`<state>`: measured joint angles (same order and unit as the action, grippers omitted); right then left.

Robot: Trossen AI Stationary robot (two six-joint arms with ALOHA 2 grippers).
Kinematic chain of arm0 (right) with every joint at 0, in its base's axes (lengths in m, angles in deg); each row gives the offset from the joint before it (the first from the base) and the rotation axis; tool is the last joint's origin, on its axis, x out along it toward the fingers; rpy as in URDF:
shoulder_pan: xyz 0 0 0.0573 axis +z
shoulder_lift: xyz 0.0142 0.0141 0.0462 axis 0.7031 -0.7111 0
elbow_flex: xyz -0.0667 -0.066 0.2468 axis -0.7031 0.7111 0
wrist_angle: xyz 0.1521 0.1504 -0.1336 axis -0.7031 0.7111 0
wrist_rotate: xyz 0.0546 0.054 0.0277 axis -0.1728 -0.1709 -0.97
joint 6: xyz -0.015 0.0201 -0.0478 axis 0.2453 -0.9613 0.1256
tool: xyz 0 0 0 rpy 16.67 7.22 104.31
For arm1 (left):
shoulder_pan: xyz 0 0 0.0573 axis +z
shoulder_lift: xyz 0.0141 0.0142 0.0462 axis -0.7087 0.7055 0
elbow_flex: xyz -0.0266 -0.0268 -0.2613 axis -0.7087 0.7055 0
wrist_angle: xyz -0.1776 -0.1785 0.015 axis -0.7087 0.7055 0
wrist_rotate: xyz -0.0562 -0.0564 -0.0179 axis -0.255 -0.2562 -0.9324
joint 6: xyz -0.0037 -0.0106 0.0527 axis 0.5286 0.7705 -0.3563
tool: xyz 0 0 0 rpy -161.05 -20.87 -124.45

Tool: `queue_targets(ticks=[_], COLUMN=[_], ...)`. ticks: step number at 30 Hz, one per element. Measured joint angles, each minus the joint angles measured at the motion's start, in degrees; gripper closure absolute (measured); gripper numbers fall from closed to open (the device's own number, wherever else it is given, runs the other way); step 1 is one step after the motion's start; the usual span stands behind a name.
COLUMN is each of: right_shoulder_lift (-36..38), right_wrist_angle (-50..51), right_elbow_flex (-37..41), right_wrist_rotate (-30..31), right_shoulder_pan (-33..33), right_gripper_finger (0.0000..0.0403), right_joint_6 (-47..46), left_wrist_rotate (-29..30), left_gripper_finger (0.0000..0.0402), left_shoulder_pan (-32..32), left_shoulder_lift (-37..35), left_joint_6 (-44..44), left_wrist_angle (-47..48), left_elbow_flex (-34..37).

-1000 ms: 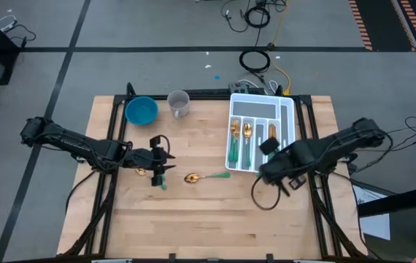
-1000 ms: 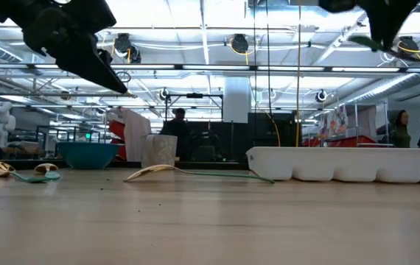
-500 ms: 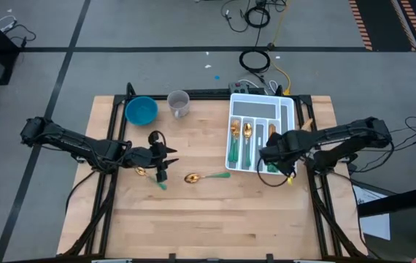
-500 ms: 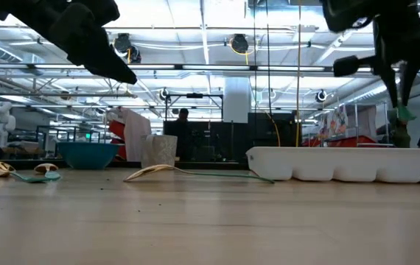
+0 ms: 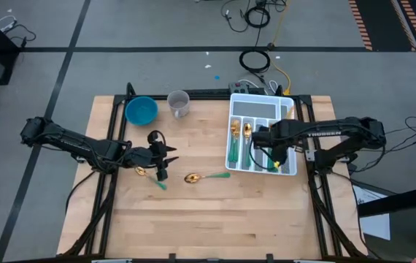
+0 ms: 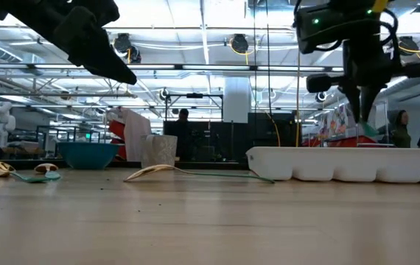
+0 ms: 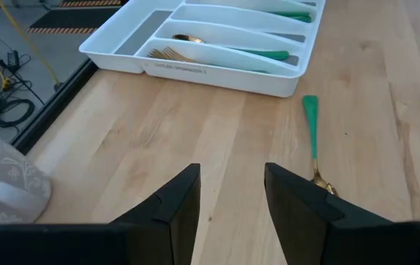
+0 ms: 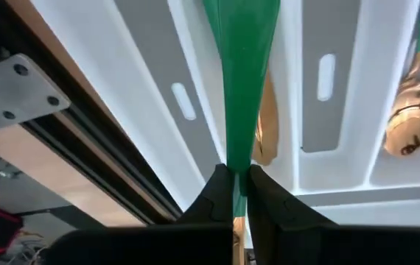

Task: Sort silverware
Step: Put the green knife into the white silverware organizer

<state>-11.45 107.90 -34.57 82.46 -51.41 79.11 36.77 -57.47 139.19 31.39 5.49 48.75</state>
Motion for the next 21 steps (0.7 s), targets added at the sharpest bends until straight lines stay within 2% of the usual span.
queue_targets(ticks=[12,21], right_shoulder_lift=[-6.45,-6.88], right_wrist_angle=[-5.51,-12.66], right_elbow_flex=[0.05,8.86], right_wrist_rotate=[-4.0,-5.88], right_shoulder_pan=[-3.44,-3.4], right_gripper_finger=[0.0402,0.0402], right_joint_6=[6.03,8.3], left_wrist_rotate=[0.22,0.26], left_gripper_finger=[0.0242,0.0242], left_shoulder_pan=[0.0,0.8], left_shoulder_lift=[0.0,0.0], left_joint_6=[-0.59,-3.28], left_wrist_angle=[0.57,0.55], left_elbow_flex=[0.0,0.0])
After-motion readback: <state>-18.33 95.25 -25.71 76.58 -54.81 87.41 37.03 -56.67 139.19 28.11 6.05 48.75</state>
